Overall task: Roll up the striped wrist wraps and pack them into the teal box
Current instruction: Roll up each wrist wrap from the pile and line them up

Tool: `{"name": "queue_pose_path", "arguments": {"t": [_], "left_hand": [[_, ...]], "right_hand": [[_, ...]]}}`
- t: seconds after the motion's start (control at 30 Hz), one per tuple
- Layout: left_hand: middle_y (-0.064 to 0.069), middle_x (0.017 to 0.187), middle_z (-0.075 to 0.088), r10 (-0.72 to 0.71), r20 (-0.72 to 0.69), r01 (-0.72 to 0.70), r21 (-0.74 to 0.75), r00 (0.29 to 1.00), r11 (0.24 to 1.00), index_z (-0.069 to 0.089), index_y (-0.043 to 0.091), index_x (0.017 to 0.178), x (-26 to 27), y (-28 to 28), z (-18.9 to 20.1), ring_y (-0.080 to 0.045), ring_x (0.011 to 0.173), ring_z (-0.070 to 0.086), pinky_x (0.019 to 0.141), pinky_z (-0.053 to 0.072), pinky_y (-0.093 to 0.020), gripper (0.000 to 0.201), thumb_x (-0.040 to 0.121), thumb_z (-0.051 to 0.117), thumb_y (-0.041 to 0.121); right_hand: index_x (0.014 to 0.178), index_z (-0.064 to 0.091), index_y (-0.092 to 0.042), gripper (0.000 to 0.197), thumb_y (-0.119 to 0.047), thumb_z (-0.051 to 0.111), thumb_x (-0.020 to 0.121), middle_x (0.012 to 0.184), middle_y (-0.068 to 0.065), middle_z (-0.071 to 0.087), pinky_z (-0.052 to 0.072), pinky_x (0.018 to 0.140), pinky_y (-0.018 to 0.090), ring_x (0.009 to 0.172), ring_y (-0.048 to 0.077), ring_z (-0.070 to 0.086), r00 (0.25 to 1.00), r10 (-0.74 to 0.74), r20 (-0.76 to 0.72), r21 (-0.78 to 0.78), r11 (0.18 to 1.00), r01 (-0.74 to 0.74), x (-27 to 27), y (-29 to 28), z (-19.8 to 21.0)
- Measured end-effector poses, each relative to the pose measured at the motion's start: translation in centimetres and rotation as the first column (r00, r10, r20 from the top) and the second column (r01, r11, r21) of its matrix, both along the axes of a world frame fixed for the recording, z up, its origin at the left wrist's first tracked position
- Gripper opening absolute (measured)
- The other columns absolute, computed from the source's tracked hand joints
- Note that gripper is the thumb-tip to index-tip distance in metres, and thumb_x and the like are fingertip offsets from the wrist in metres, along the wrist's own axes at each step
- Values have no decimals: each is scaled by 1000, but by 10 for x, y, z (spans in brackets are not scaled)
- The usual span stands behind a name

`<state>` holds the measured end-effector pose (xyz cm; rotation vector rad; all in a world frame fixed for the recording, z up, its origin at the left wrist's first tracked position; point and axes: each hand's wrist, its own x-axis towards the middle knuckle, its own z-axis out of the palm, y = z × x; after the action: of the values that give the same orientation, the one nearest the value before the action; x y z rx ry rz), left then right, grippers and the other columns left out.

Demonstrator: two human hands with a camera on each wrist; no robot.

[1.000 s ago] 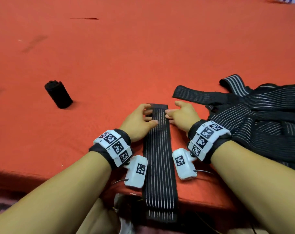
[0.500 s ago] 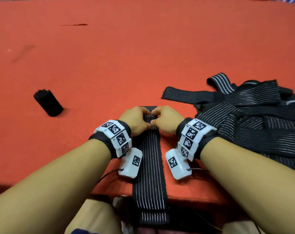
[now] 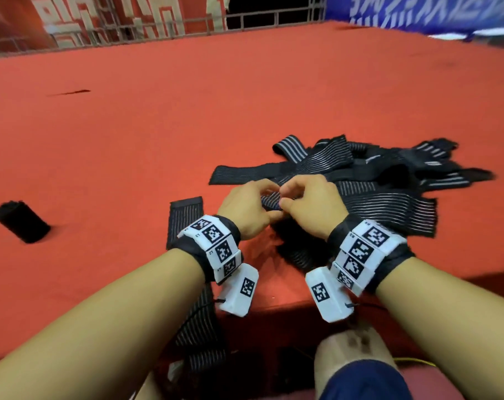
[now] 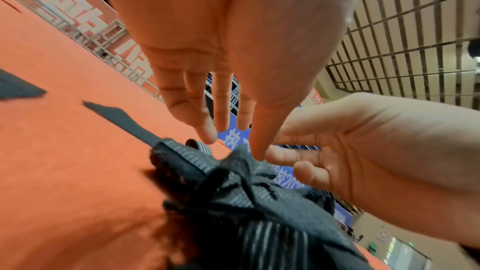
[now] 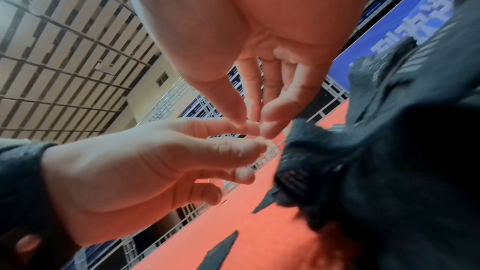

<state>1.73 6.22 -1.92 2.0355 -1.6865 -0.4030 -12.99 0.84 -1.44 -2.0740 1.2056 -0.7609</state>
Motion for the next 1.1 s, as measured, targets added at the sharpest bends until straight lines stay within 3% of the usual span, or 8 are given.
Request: {"name": "queue_pose_path", "arguments": {"t": [0.2, 0.33, 0.43, 0.53, 0.7, 0.8, 0.97, 1.1], "left_hand": [[3, 148, 52, 21, 94, -24, 33, 995, 999, 52, 35, 142, -29, -31, -15, -25, 137, 46, 114, 38, -42, 75, 75, 85, 25], [9, 121, 69, 43, 84, -47, 55, 996, 997, 64, 39, 121, -29, -42, -20, -20, 117, 63, 102, 49, -37, 47, 81, 76, 16], [15, 93, 66, -2, 30, 0, 55, 1000, 998, 57, 31, 133, -34, -41, -16, -17, 94, 64, 92, 52, -33, 56, 84, 72, 9], [10, 90, 63, -4, -2, 4, 5, 1000, 1000, 60, 24, 134, -41, -37, -5, -21, 97, 63, 89, 49, -30, 47, 92, 57, 5], [6, 73, 58, 40, -188, -85, -238, 981, 968, 60, 18, 89, -40, -27, 14, -19, 73, 57, 68, 48, -30, 18, 90, 49, 4], [3, 66, 54, 56, -319, -168, -338, 946, 926, 56, 11, 81, -30, -24, 21, -21, 66, 51, 65, 49, -40, 13, 86, 47, 3], [-3, 63, 49, 36, -499, -222, -318, 866, 922, 47, 10, 68, -14, -14, 25, -22, 62, 43, 55, 42, -49, 12, 58, 41, 15], [-13, 69, 49, -25, -611, -176, -266, 791, 948, 47, 16, 56, -12, 1, 23, -22, 63, 39, 58, 34, -40, 10, 51, 40, 10]], "right_hand": [[92, 72, -21, 13, -19, 80, 81, 88, -6, 71, 48, 92, 24, 97, 17, 68, 993, -69, -94, 73, 994, 76, -61, -8, -14], [90, 68, -25, 18, -21, 82, 79, 93, -6, 74, 50, 95, 28, 99, 15, 68, 992, -51, -117, 108, 992, 64, -71, -9, -21], [98, 71, -22, 23, -22, 83, 79, 99, -5, 73, 49, 95, 25, 101, 14, 67, 991, -28, -131, 122, 992, 44, -69, -10, -22], [102, 69, -24, 28, -25, 83, 78, 102, -6, 72, 47, 98, 28, 108, 15, 63, 987, -27, -159, 128, 991, 48, -65, -10, -24], [110, 67, -22, 36, -34, 81, 80, 114, 0, 69, 46, 94, 30, 114, 23, 61, 972, -79, -219, 113, 988, 106, -60, -8, -20], [123, 58, -12, 57, -42, 80, 79, 123, 8, 63, 45, 92, 34, 118, 30, 58, 964, -109, -242, 103, 985, 137, -54, -6, -16], [125, 45, -6, 78, -47, 85, 71, 122, 6, 59, 46, 102, 40, 117, 28, 57, 978, -197, 76, 282, 945, 168, -47, -6, -6], [113, 42, -18, 99, -63, 91, 40, 115, 2, 65, 54, 96, 52, 107, 25, 66, 838, -304, 453, 445, 892, 83, -37, -19, -8]]}}
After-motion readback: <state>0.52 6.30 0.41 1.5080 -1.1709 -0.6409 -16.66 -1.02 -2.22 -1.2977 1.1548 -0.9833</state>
